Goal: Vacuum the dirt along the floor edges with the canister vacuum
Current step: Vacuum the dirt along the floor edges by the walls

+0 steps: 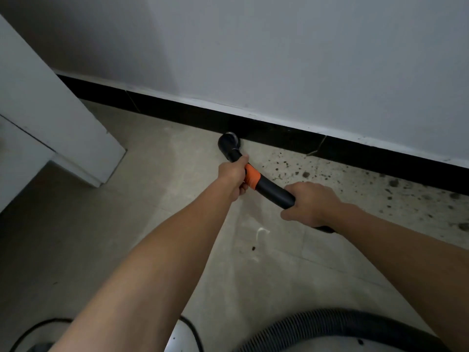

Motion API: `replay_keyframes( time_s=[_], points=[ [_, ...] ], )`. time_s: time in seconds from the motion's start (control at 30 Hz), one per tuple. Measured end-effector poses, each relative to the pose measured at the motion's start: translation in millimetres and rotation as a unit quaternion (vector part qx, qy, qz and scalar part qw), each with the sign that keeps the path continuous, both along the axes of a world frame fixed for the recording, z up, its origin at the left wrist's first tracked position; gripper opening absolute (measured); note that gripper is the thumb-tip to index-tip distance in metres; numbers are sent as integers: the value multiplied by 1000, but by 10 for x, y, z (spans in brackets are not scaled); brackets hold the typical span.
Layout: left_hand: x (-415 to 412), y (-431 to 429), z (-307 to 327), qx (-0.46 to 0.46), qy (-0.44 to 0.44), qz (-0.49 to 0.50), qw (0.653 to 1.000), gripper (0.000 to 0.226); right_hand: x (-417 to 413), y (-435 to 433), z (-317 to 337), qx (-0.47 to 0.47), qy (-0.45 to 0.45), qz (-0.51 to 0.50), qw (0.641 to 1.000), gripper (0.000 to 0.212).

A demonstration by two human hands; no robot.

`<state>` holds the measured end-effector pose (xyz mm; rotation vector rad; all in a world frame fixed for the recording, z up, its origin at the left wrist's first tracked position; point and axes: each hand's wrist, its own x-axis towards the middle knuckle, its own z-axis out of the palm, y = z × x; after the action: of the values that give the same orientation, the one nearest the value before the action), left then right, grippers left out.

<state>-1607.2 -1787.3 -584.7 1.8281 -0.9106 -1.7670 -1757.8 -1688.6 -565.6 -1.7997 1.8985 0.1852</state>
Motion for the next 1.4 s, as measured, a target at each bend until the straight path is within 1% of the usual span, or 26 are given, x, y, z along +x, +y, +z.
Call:
replay_keyframes(
  time_s=[0.2, 0.37, 0.5, 0.67, 0.83, 1.1, 1.23, 1.4],
  points=[
    [48, -156, 11, 7, -2, -25, 1000, 33, 50, -124, 23, 8, 21, 0, 1000, 28],
    [382, 13, 45, 20, -6, 11, 1000, 30, 257, -80, 24, 10, 3, 36, 999, 29],
    [719, 359, 59, 33, -17, 24, 999, 31, 462, 209, 32, 2, -16, 80, 997, 26],
    [955, 1070, 32, 53, -11, 35, 998, 33, 537, 793, 53, 13, -10, 139, 990, 24],
    [1290, 1718, 41, 65, -20, 98, 993, 33, 744, 1128, 80, 25, -17, 226, 974, 23],
    [2060, 2563, 62, 57, -65, 223, 971, 35, 1521, 1460, 34, 29, -45, 333, 941, 28],
    [2304, 2871, 73, 64, -72, 262, 960, 34, 1795, 1604, 5, 25, -49, 366, 929, 30],
    [2575, 2908, 78, 56, -76, 306, 947, 32, 2135, 1559, 9, 34, -65, 376, 924, 32]
  ],
)
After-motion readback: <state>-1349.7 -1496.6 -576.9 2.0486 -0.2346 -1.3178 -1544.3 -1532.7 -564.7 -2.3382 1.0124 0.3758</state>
